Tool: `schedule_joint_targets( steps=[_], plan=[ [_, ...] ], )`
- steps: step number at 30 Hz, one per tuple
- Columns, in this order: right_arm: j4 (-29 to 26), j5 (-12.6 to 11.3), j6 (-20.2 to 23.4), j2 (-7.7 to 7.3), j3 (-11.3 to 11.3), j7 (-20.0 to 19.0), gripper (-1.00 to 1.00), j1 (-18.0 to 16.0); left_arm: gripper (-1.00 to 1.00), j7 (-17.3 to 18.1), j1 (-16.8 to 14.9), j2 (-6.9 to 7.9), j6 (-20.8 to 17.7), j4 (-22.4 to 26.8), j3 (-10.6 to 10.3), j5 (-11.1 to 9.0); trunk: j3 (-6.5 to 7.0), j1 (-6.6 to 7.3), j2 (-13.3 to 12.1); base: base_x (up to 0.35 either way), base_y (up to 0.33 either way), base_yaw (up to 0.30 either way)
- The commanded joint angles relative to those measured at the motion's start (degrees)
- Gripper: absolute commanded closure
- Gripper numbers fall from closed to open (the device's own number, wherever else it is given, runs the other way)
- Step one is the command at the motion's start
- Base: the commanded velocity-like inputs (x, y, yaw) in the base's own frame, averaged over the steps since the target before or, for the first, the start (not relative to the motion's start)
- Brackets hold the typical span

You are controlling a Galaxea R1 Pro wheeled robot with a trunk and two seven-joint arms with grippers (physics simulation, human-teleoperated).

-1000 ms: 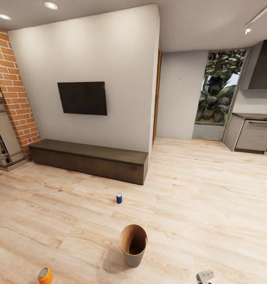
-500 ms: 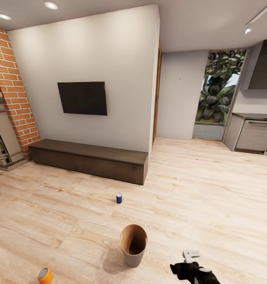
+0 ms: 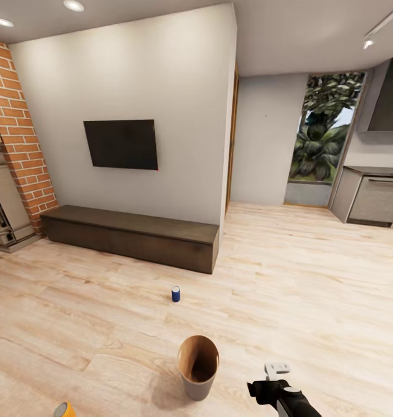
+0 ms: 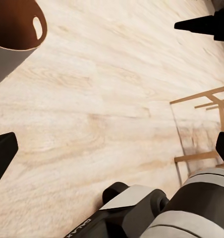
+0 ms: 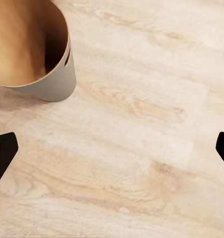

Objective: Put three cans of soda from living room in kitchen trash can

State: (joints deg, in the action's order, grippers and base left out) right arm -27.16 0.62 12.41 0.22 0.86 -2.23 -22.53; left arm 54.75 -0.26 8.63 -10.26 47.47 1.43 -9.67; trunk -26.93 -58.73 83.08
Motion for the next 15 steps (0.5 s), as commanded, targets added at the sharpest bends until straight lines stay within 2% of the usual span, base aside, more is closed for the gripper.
schedule_joint_targets(
  steps=[1, 6, 15],
  plan=[
    [0.0, 0.0, 0.0, 0.05, 0.0, 0.1, -1.0, 0.0, -1.0, 0.0, 0.0, 0.01, 0.0, 0.0, 0.0, 0.0, 0.0, 0.0, 0.0, 0.209, 0.083, 0.0],
    [0.1, 0.0, 0.0, 0.12, 0.1, 0.1, -1.0, -0.1, -1.0, 0.0, 0.0, 0.04, 0.0, 0.0, 0.0, 0.0, 0.0, 0.0, 0.0, 0.073, 0.031, 0.0],
    [0.1, 0.0, 0.0, 0.13, 0.1, 0.1, -1.0, -0.1, -1.0, 0.0, 0.0, 0.04, 0.0, 0.0, 0.0, 0.0, 0.0, 0.0, 0.0, 0.174, 0.104, 0.0]
  ],
)
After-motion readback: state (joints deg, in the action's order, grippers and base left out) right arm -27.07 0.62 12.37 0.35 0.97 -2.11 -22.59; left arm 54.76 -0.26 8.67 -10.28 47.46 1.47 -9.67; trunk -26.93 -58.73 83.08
